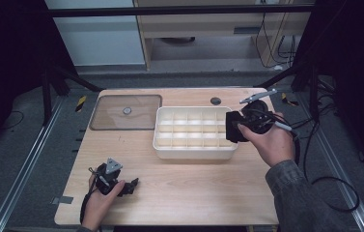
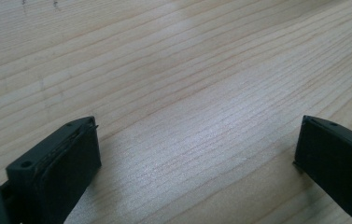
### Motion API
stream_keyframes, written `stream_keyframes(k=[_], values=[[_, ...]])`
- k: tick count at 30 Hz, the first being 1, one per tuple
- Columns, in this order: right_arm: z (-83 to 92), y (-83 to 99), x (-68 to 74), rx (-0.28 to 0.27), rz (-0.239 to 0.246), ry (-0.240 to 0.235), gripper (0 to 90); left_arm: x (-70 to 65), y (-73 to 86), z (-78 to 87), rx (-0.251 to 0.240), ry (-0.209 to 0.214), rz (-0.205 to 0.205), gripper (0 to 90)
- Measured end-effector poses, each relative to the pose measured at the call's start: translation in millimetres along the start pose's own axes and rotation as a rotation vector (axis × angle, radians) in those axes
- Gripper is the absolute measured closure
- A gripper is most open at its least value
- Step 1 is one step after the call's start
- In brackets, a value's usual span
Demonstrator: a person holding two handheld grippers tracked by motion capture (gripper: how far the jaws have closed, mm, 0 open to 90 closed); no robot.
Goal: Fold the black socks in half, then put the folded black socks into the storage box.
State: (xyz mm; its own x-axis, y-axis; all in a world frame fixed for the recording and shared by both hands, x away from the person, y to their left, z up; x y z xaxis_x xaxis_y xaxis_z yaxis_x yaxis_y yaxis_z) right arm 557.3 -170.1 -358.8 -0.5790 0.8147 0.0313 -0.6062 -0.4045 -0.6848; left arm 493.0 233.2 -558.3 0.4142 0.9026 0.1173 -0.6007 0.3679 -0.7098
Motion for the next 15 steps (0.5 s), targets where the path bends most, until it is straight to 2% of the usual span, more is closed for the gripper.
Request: stream_keyframes(k=[6, 15], values=[[-1.7, 0.7, -1.2, 0.01, -0.004, 0.001, 66.5, -0.6, 0.0, 0.1, 0.002, 0.002, -0.002, 0.0], [-13.7, -0.6, -9.4, 0.014, -0.001, 0.019, 66.4, -0.8, -0.1, 0.2, 0.001, 0.003, -0.006, 0.0]])
Point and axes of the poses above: each handheld gripper's, and its own axes: z roughly backward along the jaws, y roughly out of its underside, x roughly to its left, the point moved 7 cm from there along -z, roughly forward along the jaws, and after that the axes turned 8 degrees about -y, right-handed, at the moved point
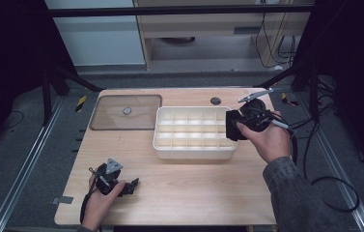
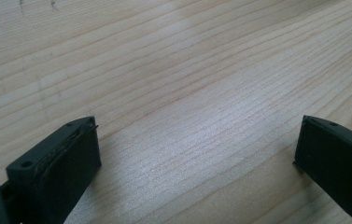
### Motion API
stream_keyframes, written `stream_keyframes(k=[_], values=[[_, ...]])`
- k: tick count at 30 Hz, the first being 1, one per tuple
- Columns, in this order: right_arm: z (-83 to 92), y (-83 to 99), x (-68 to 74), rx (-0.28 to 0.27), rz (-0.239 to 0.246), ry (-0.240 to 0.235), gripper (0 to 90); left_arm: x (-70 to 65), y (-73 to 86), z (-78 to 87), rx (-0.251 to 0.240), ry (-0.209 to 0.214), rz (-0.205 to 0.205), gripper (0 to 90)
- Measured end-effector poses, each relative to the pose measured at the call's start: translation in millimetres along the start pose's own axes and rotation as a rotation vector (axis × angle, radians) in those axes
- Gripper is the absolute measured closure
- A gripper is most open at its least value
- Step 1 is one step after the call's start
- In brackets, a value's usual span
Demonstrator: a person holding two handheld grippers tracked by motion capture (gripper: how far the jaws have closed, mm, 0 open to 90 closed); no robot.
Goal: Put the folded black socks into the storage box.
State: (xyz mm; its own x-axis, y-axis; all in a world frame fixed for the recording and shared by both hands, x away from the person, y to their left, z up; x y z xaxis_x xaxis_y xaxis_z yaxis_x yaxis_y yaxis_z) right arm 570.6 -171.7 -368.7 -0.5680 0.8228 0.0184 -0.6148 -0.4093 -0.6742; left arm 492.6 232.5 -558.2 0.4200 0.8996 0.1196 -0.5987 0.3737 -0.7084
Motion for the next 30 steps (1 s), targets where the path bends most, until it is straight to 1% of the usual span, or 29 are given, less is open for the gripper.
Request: stream_keyframes(k=[9, 11, 19, 30], values=[[-14.5, -2.5, -0.4, 0.019, 0.021, 0.004, 66.4, -0.4, 0.1, 0.0, -0.004, 0.001, 0.002, 0.0], [-17.5, -1.7, -0.4, 0.023, 0.018, -0.003, 66.4, -0.4, 0.2, 0.2, -0.002, 0.001, 0.0, 0.0], [-33.3, 1.8, -3.7, 0.036, 0.013, 0.0, 66.3, -0.8, 0.3, 0.3, -0.006, 0.002, 0.001, 0.0], [-42.0, 2.0, -3.2, 0.043, 0.028, 0.0, 66.2, -0.9, 0.5, 0.6, -0.005, 0.004, -0.002, 0.0]])
Point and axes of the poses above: each handheld gripper's, and its own axes: z roughly backward along the jaws, y roughly out of its underside, x roughly to its left, the point moved 7 cm from there along -z, roughly forward along the jaws, and after that the axes turned 8 degrees about -y, right-handed, at the moved point
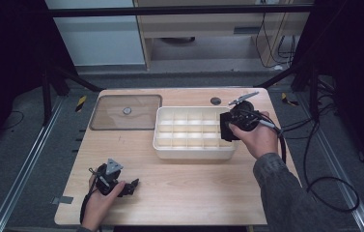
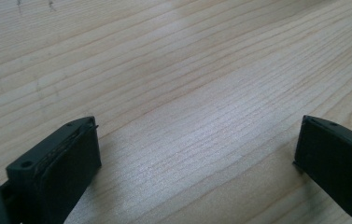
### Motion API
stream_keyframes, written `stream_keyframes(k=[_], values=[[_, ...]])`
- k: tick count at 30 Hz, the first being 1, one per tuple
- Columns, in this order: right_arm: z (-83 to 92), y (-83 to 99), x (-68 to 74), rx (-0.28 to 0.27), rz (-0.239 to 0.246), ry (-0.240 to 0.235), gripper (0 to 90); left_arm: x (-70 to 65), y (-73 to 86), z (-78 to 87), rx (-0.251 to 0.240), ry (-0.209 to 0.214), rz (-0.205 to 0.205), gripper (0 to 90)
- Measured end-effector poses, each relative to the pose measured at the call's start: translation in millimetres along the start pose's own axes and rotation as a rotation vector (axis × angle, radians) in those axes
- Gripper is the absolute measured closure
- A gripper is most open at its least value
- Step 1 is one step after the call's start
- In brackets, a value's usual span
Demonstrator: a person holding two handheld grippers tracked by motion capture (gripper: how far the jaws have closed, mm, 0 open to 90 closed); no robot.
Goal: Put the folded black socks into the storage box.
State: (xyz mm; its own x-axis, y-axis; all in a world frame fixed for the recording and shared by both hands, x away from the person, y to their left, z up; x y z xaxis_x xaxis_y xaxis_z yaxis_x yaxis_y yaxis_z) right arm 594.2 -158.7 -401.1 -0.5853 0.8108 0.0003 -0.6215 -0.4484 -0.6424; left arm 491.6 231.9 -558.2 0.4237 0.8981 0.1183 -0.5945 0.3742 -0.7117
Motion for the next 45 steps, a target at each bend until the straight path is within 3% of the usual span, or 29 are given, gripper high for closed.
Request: stream_keyframes(k=[45], values=[[-49.1, 21.9, -0.3, 0.117, 0.037, 0.032, 66.1, -0.2, 0.4, 0.4, 0.003, 0.004, -0.001, 0.0]])
Point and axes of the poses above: each handheld gripper's, and its own axes: z roughly backward along the jaws, y roughly out of its underside, x roughly to its left, the point moved 7 cm from there along -z, roughly forward along the jaws, and after that the axes turned 8 degrees about -y, right-handed, at the moved point
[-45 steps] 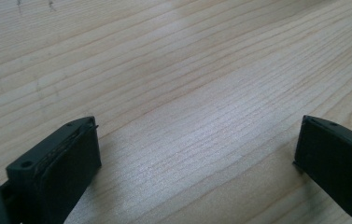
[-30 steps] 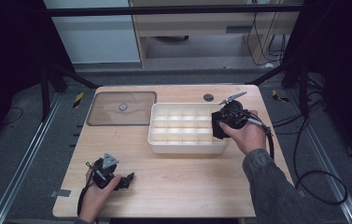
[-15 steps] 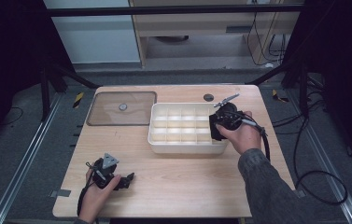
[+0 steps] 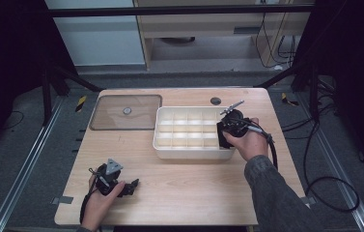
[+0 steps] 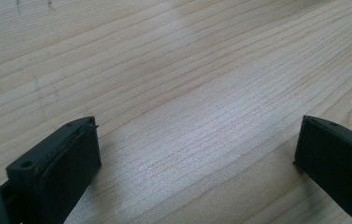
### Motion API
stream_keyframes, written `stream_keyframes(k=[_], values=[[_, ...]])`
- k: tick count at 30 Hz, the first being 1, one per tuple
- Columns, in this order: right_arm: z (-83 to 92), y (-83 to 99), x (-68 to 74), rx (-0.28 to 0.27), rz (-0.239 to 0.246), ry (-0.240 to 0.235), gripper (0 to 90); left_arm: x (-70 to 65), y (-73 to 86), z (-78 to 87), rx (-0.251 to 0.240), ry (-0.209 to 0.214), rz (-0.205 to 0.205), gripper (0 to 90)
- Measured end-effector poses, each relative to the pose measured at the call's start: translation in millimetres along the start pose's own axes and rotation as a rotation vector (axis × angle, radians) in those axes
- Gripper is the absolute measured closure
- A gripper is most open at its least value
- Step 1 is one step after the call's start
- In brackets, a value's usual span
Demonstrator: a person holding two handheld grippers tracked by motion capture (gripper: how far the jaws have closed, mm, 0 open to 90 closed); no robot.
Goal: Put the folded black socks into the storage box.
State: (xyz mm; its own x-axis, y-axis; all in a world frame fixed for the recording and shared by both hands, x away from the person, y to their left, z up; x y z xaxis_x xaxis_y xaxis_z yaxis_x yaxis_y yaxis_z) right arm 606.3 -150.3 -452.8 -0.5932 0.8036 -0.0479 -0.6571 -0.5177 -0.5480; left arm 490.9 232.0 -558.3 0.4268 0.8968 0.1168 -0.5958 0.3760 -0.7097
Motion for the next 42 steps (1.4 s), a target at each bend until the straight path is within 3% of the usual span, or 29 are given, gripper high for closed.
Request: stream_keyframes(k=[16, 33, 36, 42], values=[[-8.3, 7.4, 3.4, 0.013, 0.003, 0.0, 64.6, -0.3, -0.2, -0.2, -0.001, 0.0, 0.004, 0.0], [-1.8, 6.1, 5.6, 0.021, -0.026, -0.015, 46.8, -0.2, -0.3, -0.2, 0.0, 0.0, 0.003, 0.0], [1.4, 5.5, 6.5, 0.014, -0.023, -0.016, 48.9, -0.3, -0.3, -0.2, 0.0, 0.0, 0.004, 0.0], [2.8, 7.2, 7.2, 0.027, -0.016, -0.026, 63.8, -0.3, -0.3, -0.2, 0.0, 0.0, 0.004, 0.0]])
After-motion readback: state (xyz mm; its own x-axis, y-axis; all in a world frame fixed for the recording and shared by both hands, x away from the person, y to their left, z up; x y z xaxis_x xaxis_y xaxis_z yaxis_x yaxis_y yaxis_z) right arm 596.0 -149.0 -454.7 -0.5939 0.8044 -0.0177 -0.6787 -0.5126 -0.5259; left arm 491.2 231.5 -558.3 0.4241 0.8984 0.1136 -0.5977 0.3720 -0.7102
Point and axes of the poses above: each handheld gripper's, and its own axes: z roughly backward along the jaws, y roughly out of its underside, x roughly to its left, the point moved 7 cm from there along -z, roughly forward along the jaws, and after that the axes turned 8 degrees about -y, right-handed, at the moved point
